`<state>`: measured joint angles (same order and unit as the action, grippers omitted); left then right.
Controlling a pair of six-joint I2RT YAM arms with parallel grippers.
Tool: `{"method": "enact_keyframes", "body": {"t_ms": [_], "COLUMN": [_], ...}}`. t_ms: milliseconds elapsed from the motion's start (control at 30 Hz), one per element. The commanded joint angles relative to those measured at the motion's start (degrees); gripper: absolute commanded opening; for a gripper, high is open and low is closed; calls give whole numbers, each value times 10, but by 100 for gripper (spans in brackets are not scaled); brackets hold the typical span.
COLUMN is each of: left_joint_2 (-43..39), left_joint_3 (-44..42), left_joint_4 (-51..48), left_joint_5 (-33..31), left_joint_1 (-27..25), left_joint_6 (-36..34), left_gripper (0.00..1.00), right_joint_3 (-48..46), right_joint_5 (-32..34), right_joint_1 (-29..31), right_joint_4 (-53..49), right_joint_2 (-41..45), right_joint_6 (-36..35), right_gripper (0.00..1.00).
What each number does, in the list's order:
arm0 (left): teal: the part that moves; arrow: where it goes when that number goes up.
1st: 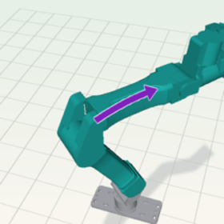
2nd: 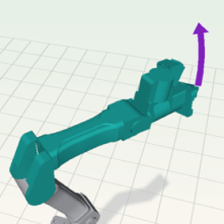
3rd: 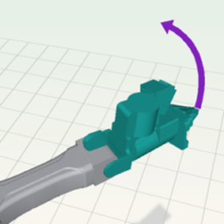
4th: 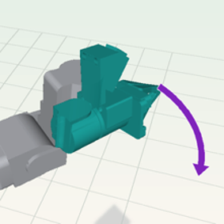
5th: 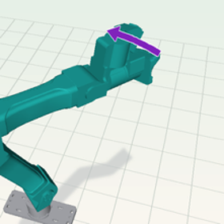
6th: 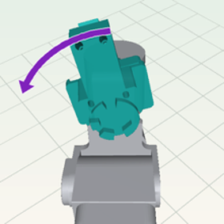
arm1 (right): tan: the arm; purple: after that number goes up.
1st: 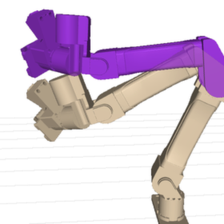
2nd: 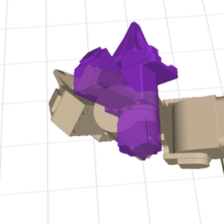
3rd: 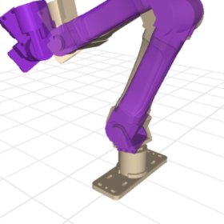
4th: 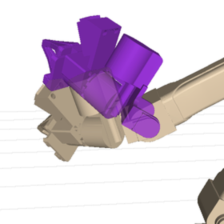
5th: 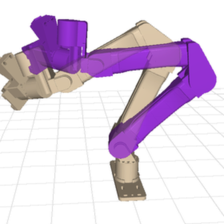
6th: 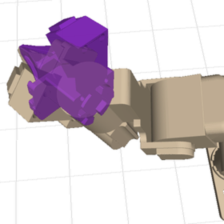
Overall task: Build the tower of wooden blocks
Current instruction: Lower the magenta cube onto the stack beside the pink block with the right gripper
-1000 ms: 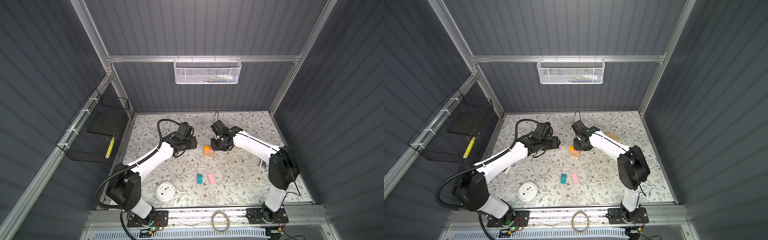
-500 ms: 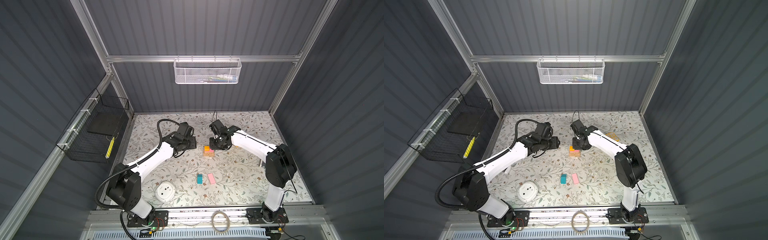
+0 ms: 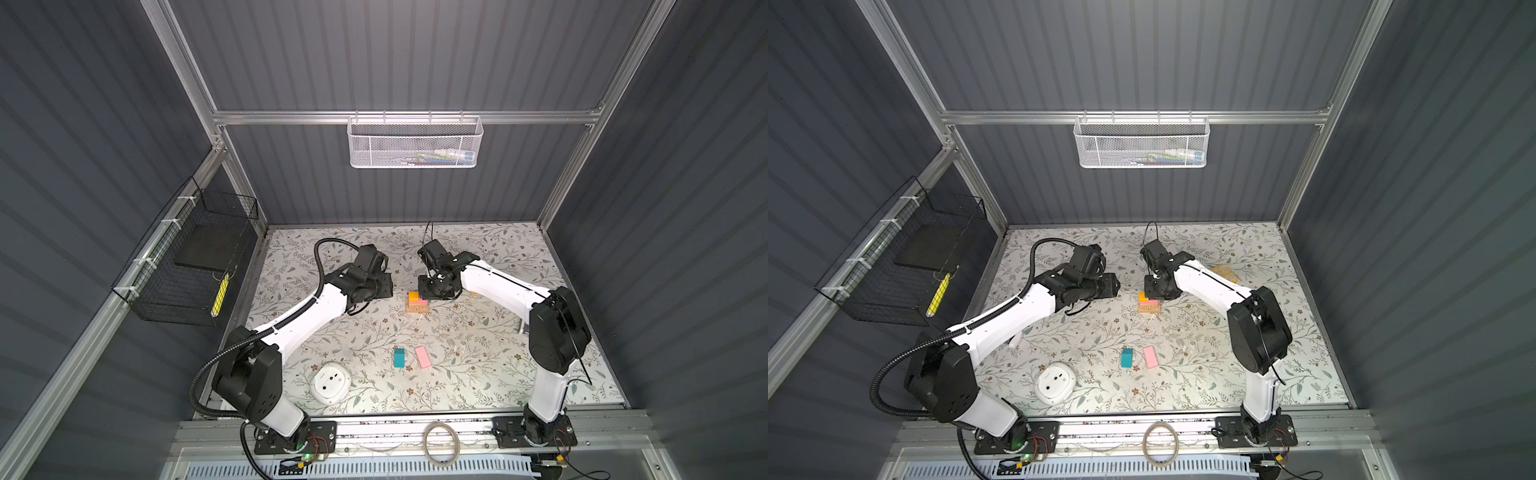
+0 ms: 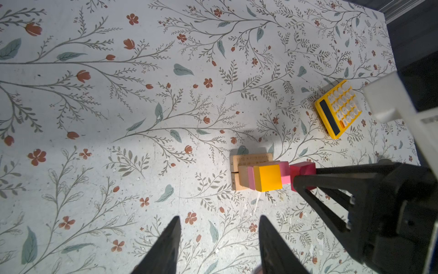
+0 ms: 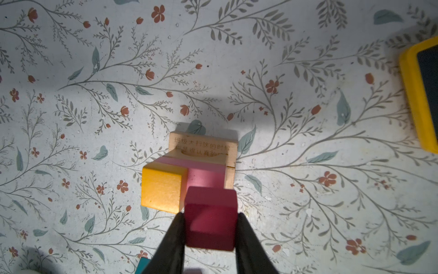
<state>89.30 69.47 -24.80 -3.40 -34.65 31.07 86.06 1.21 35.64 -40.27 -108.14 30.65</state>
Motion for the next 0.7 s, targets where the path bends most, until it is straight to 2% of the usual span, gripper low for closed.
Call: {"method": "enact_keyframes", "body": {"t_ms": [0, 667], "left_joint_2": [4, 7], "left_joint_3": [20, 22], "left_joint_4": [-17, -19], "left_joint_5": [-6, -5], "left_joint_1": [5, 5], "left_joint_6": [-8, -10], "left_gripper": [53, 53], "right_joint_3": [15, 22], "right_joint_5": [-2, -6], "right_joint_1": [-2, -4], "right_joint_4": [-3, -3], "right_joint_2": [-12, -26], "right_joint_6": [1, 2], "right_gripper": [27, 27]}}
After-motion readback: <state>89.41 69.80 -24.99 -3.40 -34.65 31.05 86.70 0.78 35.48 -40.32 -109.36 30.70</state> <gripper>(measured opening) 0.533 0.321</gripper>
